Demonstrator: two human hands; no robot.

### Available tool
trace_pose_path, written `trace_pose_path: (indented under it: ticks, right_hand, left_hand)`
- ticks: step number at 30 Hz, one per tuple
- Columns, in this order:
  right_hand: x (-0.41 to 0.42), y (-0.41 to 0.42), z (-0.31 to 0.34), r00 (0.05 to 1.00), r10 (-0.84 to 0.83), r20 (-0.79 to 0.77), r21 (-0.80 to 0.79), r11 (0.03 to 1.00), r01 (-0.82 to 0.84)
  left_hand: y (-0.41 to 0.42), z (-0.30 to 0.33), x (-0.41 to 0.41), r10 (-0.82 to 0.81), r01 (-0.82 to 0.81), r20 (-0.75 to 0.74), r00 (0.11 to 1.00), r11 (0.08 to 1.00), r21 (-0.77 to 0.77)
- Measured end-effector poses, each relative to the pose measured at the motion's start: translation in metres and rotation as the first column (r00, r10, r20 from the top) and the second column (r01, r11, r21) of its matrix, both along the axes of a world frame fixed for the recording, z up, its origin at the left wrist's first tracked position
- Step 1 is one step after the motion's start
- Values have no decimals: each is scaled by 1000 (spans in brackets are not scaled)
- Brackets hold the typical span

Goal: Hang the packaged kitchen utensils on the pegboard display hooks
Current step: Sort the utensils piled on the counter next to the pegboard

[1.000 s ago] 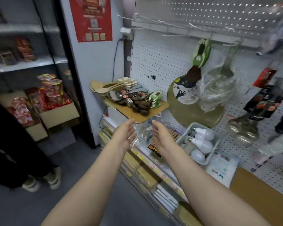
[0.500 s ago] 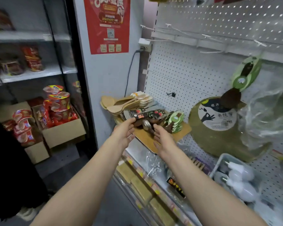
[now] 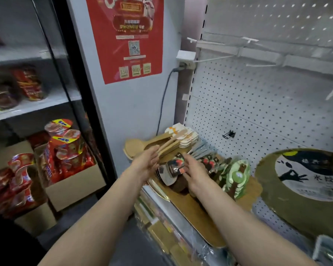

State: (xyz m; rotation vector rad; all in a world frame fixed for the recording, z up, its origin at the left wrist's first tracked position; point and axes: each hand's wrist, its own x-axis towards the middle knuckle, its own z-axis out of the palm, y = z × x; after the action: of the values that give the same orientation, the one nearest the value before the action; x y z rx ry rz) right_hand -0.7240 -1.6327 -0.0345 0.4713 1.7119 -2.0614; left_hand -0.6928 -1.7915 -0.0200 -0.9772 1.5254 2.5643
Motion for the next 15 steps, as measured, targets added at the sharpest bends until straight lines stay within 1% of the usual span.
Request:
trace_pose_path:
  ticks: [3, 6, 10, 13, 15]
  right_hand:
    - [-21, -19, -16, 1000, -14, 16, 22, 1000, 13]
    - [-41, -36, -29, 998, -39, 45, 21, 999, 38]
    - [-71, -58, -41, 993, -95, 65, 39, 995, 93]
    - [-94, -75, -41, 986, -153, 67, 53, 987, 149]
    - [-108, -86, -44, 978, -190, 83, 45, 981, 186]
  left_hand:
    - [-17, -11, -29, -13, 16, 65, 998, 999, -45]
    - [-29, -19, -65, -69, 72, 95, 993, 997, -34]
    - [-43, -27, -121, -181, 189, 107, 978, 979, -70]
    - [-55, -30, -166, -286, 294, 110, 952, 953, -71]
    - [-63, -32, -190, -343, 356, 123, 931, 929, -103]
